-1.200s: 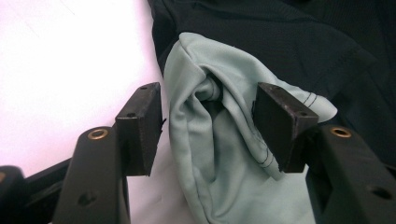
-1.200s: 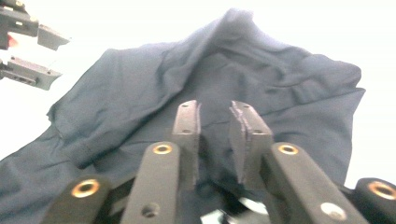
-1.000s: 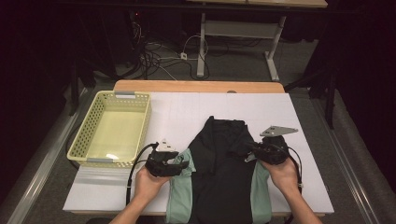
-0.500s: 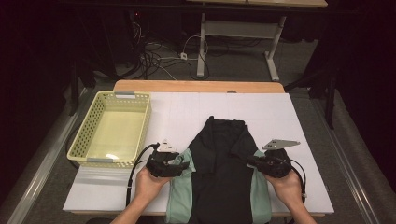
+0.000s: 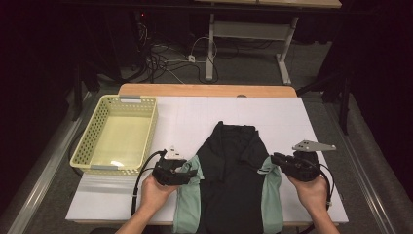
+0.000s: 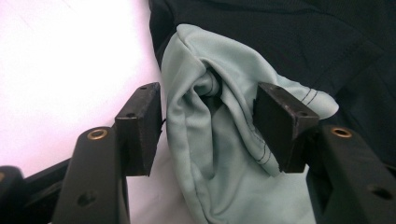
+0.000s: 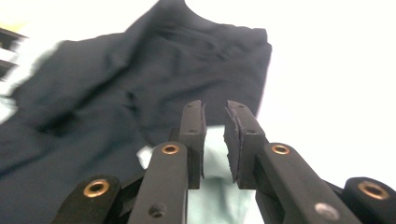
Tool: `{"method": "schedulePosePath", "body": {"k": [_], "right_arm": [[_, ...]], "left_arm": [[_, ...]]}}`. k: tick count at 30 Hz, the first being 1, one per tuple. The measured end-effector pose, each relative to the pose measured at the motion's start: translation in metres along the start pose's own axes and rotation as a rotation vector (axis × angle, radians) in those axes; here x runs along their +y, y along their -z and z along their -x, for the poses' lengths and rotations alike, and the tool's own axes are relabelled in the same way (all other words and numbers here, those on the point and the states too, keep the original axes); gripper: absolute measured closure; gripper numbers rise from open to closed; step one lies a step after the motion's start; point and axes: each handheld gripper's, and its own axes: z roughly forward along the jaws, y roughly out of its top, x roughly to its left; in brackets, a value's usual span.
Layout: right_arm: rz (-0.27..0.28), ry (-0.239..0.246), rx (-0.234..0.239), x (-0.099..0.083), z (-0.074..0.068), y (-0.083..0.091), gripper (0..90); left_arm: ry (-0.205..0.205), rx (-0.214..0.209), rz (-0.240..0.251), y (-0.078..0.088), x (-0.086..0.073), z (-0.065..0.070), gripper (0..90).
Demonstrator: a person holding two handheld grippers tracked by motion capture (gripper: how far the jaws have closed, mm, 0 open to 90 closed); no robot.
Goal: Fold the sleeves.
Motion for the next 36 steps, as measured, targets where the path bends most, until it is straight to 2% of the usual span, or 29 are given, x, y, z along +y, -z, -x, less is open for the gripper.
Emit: {"method": "schedulePosePath", "body": {"k": [1,5,9,14,16,19,24,30,36], "right_arm": [[-0.021,-0.008,-0.015,-0.005,0.005,-0.003,78.1],[-0.056,-0.019,-0.01,-0.013,0.008,-0.009,77.7],[-0.102,-0.029,0.026,-0.026,0.006,-0.019,74.3],[-0.13,-0.022,0.034,-0.032,0.0,-0.022,72.5],[-0.134,-0.024,0.035,-0.034,0.0,-0.023,72.5],[-0.133,-0.025,0.038,-0.037,0.0,-0.023,72.6],[-0.129,-0.018,0.045,-0.038,-0.004,-0.024,72.7],[-0.126,0.018,0.055,-0.035,-0.013,-0.03,73.5],[-0.121,0.023,0.069,-0.034,-0.016,-0.034,72.1]], "left_arm": [[0.0,-0.003,-0.005,0.0,0.0,0.0,41.5],[0.004,-0.01,-0.011,-0.001,0.0,0.0,43.4],[0.005,-0.025,-0.02,-0.001,0.0,0.001,48.4],[0.007,-0.056,-0.036,-0.001,0.001,0.001,64.2],[0.012,-0.062,-0.041,-0.001,0.001,0.0,73.0],[0.02,-0.06,-0.048,0.0,0.001,0.0,80.2],[0.054,-0.048,-0.042,0.007,-0.001,-0.003,81.8],[0.096,-0.024,-0.019,0.018,-0.009,-0.009,81.8],[0.115,-0.037,-0.001,0.022,-0.014,-0.015,79.0]]}}
